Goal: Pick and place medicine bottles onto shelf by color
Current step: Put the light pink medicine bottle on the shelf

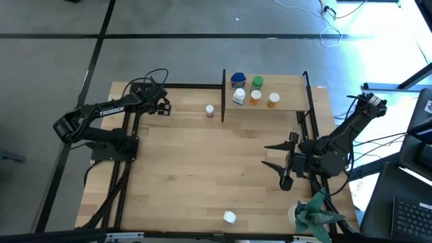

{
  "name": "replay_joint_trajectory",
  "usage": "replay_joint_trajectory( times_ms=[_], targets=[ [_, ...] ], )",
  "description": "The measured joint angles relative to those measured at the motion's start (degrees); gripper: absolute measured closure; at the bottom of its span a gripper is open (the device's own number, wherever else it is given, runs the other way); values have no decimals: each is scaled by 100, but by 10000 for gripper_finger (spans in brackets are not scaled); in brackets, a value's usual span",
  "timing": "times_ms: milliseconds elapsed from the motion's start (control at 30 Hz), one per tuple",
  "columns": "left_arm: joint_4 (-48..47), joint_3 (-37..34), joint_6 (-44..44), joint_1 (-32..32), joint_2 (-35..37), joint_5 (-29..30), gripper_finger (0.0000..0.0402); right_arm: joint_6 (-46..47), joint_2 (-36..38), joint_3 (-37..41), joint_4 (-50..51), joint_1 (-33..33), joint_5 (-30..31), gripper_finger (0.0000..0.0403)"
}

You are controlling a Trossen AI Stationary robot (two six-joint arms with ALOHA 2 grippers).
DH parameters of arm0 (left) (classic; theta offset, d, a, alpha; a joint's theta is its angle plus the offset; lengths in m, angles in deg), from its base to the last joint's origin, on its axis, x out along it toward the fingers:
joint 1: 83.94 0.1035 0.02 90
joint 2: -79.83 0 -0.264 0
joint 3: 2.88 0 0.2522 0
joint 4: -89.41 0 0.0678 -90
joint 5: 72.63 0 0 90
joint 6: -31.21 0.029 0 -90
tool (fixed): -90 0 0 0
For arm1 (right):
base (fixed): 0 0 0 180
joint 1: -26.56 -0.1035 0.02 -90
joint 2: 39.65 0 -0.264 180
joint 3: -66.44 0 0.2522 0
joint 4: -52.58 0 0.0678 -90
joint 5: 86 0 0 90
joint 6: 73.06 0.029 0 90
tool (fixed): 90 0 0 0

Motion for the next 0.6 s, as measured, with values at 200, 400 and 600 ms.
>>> replay_joint_trajectory(
  times_ms=[200,400,600],
  targets=[
    [198,-16,113,-2,0,159,166,0,0,0,0,0,0,168],
    [205,-16,120,-2,0,144,194,0,0,0,-1,0,0,168],
    [203,-16,121,-2,0,64,237,0,0,2,-1,2,0,168]
  ],
)
